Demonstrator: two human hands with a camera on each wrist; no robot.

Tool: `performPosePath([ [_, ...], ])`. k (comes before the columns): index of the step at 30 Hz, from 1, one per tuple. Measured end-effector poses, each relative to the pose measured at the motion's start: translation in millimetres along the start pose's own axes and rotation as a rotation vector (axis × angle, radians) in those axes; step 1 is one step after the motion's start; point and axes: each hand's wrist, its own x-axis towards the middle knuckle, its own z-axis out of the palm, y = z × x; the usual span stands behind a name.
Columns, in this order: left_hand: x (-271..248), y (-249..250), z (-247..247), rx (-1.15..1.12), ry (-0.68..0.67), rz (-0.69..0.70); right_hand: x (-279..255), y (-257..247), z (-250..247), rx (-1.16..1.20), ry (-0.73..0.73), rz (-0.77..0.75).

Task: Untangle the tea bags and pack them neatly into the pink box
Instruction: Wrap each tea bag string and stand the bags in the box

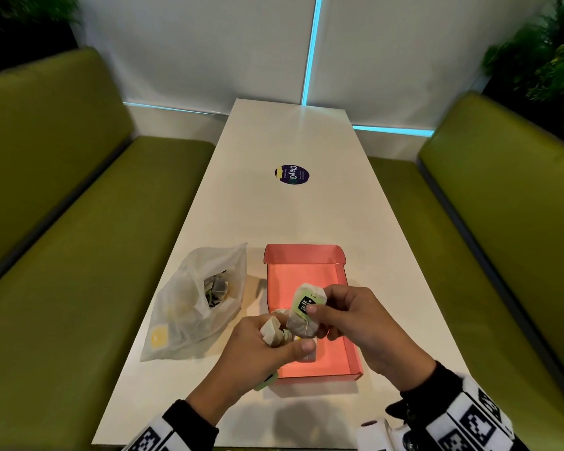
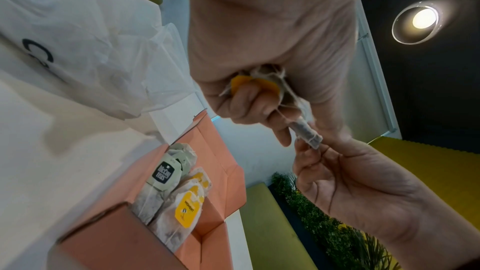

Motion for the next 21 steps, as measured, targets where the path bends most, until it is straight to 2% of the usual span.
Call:
performPosePath([
  [5,1.2,-0.5,1.7,0.035,0.011,0.004,0.1,-0.4,0.6,-0.028,0.002,0.013],
  [12,1.0,-5.8,-2.8,0.128,-0.099,0.031,1.0,-0.4,-2.5,-0.070,-0.031,0.052],
  [17,1.4,-9.4,-4.8,0.166,-0.124,0.004,0.7,-3.1,-6.0,-0.078,-0.085,0.073],
  [21,-0.8,-5.9,-0.5,0.092,0.009,0.062,1.4,-3.0,-5.2,-0.014,-0.027,0.059],
])
